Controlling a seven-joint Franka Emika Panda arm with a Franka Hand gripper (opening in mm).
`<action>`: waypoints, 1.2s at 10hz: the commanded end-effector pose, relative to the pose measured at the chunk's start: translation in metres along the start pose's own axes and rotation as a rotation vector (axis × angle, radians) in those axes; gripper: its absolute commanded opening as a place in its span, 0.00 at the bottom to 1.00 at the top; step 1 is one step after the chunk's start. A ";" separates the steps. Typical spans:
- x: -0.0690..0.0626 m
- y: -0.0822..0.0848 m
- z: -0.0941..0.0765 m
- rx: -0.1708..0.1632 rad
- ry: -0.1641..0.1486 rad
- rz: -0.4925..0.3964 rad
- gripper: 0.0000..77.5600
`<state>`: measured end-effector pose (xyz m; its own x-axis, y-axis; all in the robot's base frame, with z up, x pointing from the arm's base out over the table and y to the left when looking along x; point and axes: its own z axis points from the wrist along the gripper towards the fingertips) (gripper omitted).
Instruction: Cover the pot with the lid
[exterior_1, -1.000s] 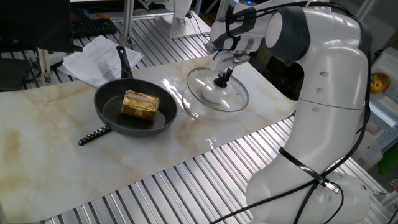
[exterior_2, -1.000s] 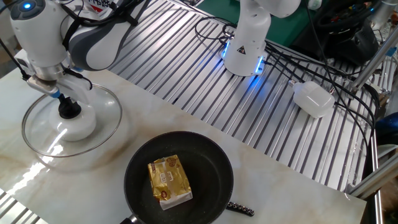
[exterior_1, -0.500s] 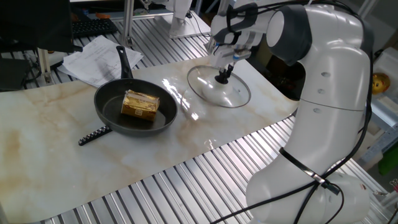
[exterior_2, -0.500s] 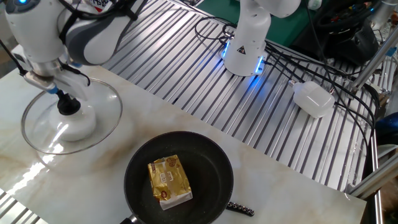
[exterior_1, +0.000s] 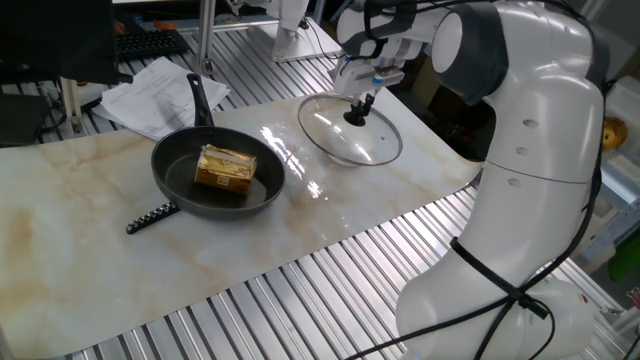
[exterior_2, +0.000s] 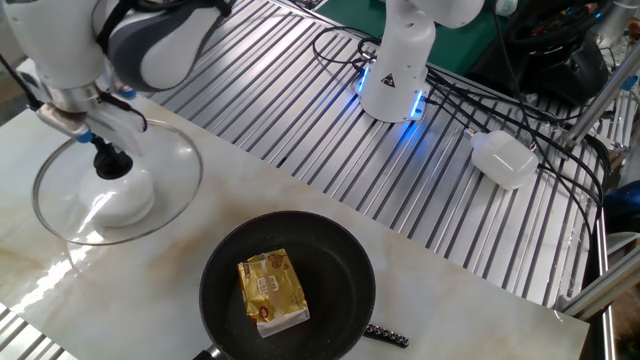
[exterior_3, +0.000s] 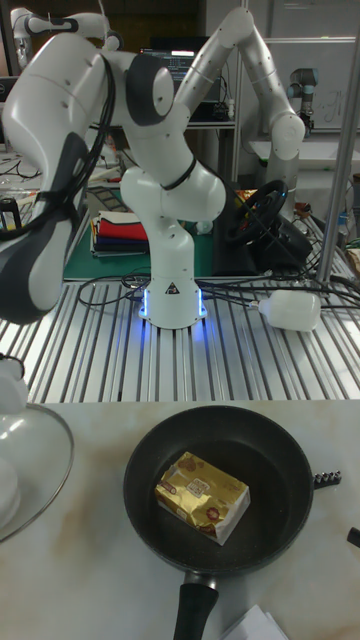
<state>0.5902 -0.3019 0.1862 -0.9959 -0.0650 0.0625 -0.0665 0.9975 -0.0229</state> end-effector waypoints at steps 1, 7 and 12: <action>0.001 0.043 -0.038 0.003 -0.022 0.035 0.03; 0.022 0.114 -0.071 0.052 -0.013 0.180 0.03; 0.022 0.161 -0.065 0.038 -0.002 0.220 0.03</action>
<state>0.5666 -0.1740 0.2460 -0.9931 0.1077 0.0470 0.1042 0.9920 -0.0711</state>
